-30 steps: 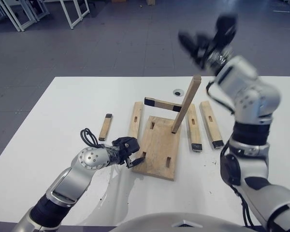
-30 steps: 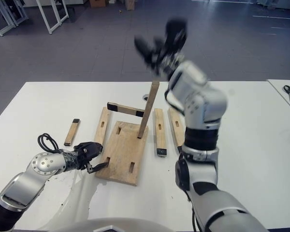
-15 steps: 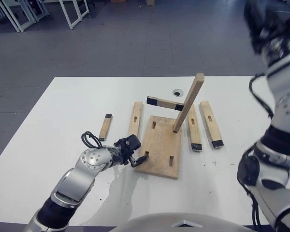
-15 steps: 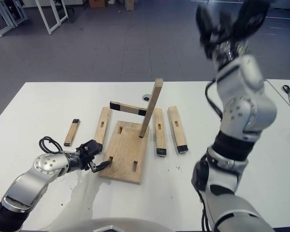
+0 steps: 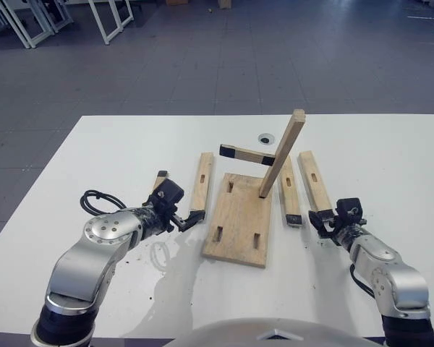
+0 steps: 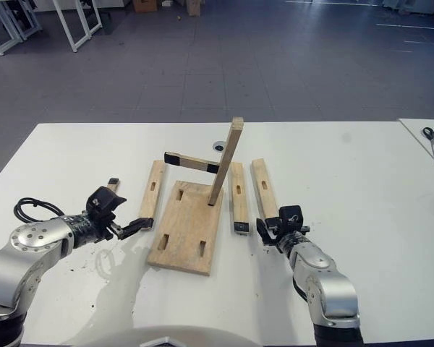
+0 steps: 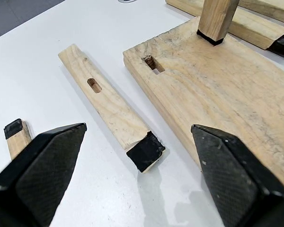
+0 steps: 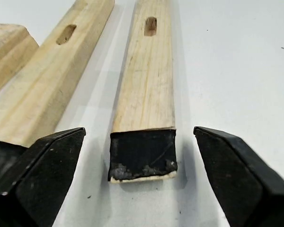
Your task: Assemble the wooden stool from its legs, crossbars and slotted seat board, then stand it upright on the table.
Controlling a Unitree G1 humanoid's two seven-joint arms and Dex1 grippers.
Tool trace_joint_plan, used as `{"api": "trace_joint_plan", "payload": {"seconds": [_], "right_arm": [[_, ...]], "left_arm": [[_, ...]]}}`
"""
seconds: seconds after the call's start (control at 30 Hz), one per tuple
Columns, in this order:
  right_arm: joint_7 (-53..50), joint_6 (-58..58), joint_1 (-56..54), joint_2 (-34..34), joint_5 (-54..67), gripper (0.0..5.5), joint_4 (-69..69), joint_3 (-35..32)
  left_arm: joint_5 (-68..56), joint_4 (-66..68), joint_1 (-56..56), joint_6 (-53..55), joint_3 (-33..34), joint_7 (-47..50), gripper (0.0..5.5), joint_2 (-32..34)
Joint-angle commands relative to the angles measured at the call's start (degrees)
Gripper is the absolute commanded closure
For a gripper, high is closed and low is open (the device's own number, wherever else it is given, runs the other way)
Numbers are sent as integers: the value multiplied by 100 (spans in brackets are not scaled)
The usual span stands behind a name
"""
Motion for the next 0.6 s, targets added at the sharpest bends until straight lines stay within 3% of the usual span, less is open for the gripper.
{"api": "trace_joint_plan", "payload": {"seconds": [0.03,0.13,0.33,0.5,0.6], "right_arm": [[86,-368,-219,-48,-368,129,794,220],[189,-662,-510,96,-378,155,1323,194],[178,-745,-688,131,-312,260,1220,-116],[-29,-593,-1411,-42,-203,349,826,-814],[-135,-477,-1965,-78,-83,350,529,-1114]], "left_arm": [[295,410,544,-472,-269,106,140,275],[692,1028,887,-1086,-624,174,140,488],[1044,1492,1068,-1751,-1222,227,140,358],[706,793,872,-1118,-1851,-166,140,361],[554,575,770,-765,-1938,-253,140,450]]}}
